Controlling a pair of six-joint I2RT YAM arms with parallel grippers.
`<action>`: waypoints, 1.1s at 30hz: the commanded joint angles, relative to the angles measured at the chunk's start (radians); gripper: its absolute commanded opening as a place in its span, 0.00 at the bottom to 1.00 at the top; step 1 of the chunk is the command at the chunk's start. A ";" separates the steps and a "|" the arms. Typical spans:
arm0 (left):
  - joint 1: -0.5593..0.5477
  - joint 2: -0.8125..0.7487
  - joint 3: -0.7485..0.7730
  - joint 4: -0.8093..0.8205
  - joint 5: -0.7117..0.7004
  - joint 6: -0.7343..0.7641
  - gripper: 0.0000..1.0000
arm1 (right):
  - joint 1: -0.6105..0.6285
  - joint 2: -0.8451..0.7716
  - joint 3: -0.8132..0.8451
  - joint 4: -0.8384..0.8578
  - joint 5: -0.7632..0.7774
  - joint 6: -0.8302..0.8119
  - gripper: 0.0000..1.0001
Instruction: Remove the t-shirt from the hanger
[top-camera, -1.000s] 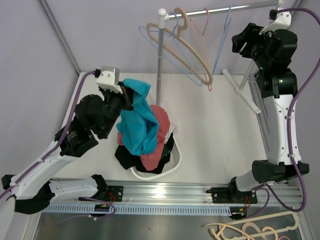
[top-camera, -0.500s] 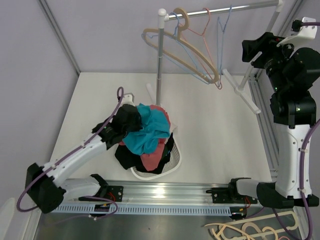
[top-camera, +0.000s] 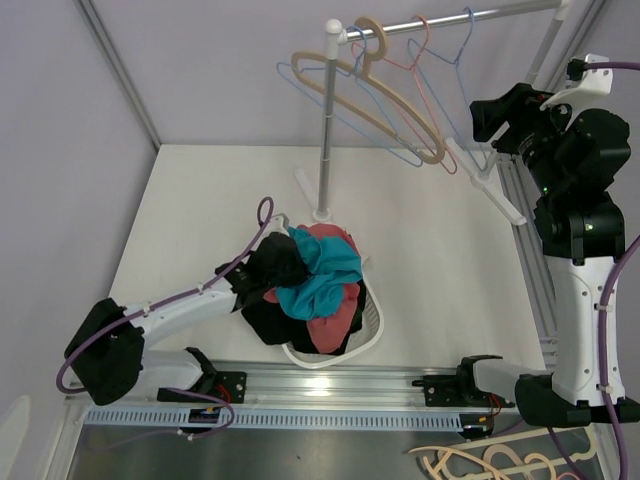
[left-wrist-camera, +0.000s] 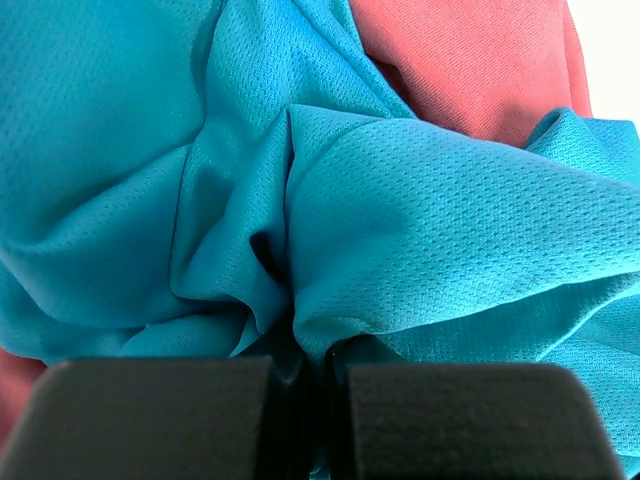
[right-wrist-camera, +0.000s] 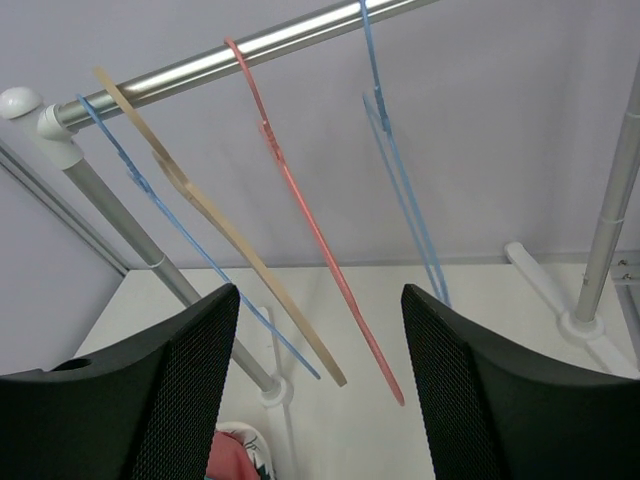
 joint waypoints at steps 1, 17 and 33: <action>-0.043 0.042 -0.040 -0.183 0.079 -0.022 0.01 | 0.014 -0.011 0.002 0.008 -0.021 0.019 0.71; -0.046 -0.219 0.305 -0.605 -0.296 0.139 0.19 | 0.018 -0.013 -0.005 -0.010 -0.027 0.011 0.72; -0.053 -0.369 0.350 -0.562 -0.283 0.298 0.56 | 0.024 -0.015 -0.025 -0.005 -0.040 0.015 0.72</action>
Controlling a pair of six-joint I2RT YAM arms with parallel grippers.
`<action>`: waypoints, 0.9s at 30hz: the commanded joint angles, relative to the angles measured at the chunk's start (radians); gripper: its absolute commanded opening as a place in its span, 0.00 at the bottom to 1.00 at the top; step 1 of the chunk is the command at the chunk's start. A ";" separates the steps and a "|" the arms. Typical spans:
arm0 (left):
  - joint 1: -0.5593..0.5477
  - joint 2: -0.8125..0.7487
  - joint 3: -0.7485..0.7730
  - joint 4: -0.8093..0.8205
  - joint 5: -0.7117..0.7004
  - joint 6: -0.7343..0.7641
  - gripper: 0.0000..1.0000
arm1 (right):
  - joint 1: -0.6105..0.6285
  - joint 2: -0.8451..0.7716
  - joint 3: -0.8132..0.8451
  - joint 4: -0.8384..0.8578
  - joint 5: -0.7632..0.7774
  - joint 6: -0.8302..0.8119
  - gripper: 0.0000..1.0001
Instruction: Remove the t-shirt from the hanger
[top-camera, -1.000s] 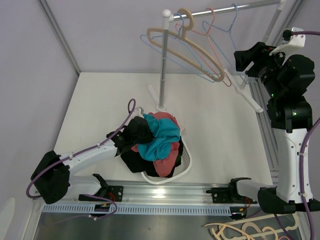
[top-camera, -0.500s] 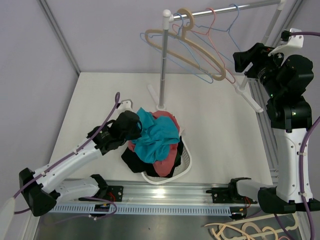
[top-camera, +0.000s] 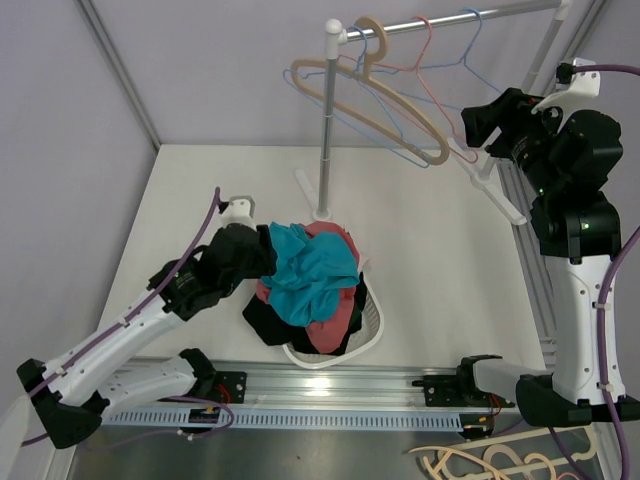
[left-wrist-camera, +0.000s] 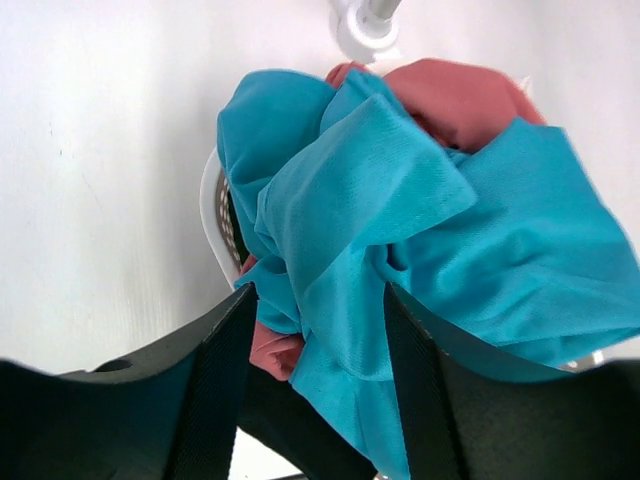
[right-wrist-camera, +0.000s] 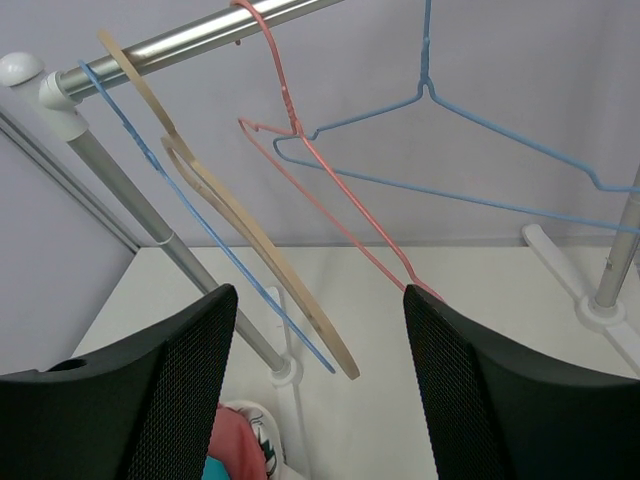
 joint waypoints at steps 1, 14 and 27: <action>-0.016 -0.056 0.071 0.019 -0.004 0.069 0.59 | 0.005 -0.014 -0.003 0.017 -0.013 0.002 0.72; -0.022 -0.355 0.135 0.013 0.024 0.245 1.00 | 0.014 -0.209 -0.320 0.046 -0.075 0.053 0.99; -0.022 -0.473 0.066 -0.002 0.041 0.297 0.99 | 0.023 -0.571 -0.485 -0.201 0.020 0.047 0.99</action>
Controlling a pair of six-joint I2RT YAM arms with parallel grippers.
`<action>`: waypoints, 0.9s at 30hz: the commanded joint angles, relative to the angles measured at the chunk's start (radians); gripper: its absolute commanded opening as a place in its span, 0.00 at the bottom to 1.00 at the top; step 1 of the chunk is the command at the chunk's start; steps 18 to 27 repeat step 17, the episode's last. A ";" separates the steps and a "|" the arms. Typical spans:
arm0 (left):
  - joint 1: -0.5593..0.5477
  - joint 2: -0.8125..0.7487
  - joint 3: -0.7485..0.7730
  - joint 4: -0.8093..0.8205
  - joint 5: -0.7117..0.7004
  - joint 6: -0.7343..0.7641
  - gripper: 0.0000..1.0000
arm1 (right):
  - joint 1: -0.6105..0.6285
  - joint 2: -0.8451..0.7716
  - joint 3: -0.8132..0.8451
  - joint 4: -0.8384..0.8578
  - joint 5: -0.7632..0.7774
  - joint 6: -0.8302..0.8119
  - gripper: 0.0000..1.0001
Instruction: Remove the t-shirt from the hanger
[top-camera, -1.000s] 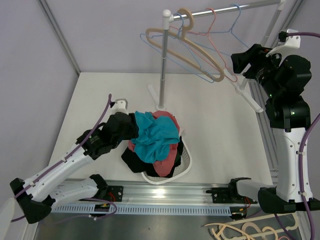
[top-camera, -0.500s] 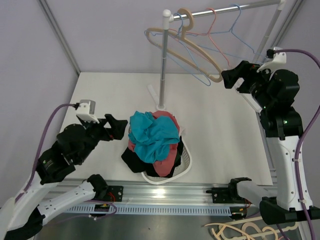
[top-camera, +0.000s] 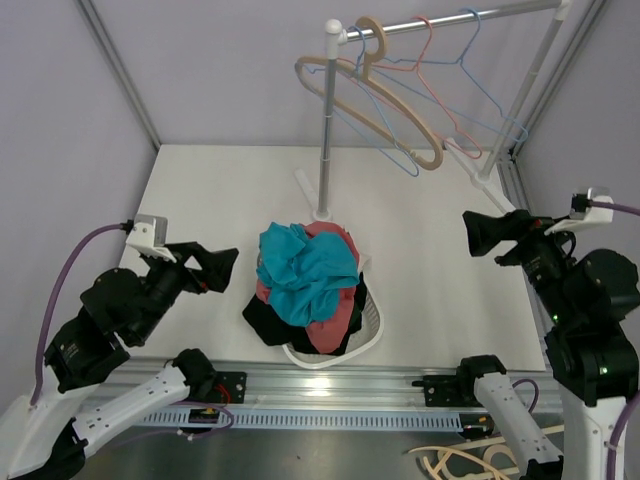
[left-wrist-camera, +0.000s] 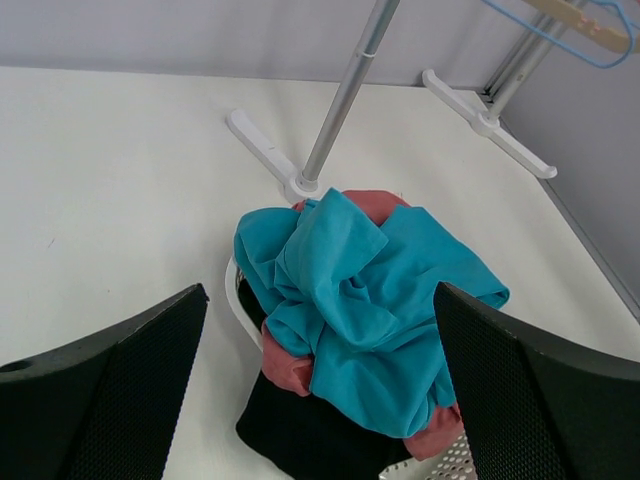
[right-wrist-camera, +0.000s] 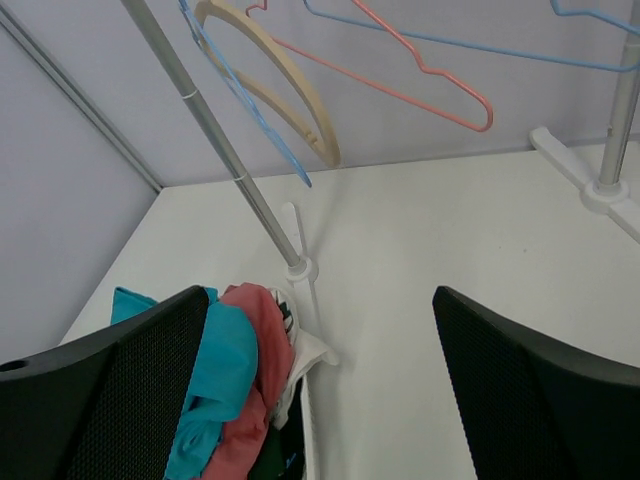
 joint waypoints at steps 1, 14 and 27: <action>-0.005 -0.023 -0.029 -0.009 0.018 0.033 0.99 | 0.006 -0.033 -0.027 -0.093 0.026 0.000 0.99; -0.005 -0.082 -0.036 -0.024 0.000 0.060 1.00 | 0.006 -0.100 -0.050 -0.170 0.013 -0.011 0.99; -0.005 -0.082 -0.033 -0.027 -0.002 0.059 0.99 | 0.006 -0.083 -0.038 -0.191 0.017 -0.014 1.00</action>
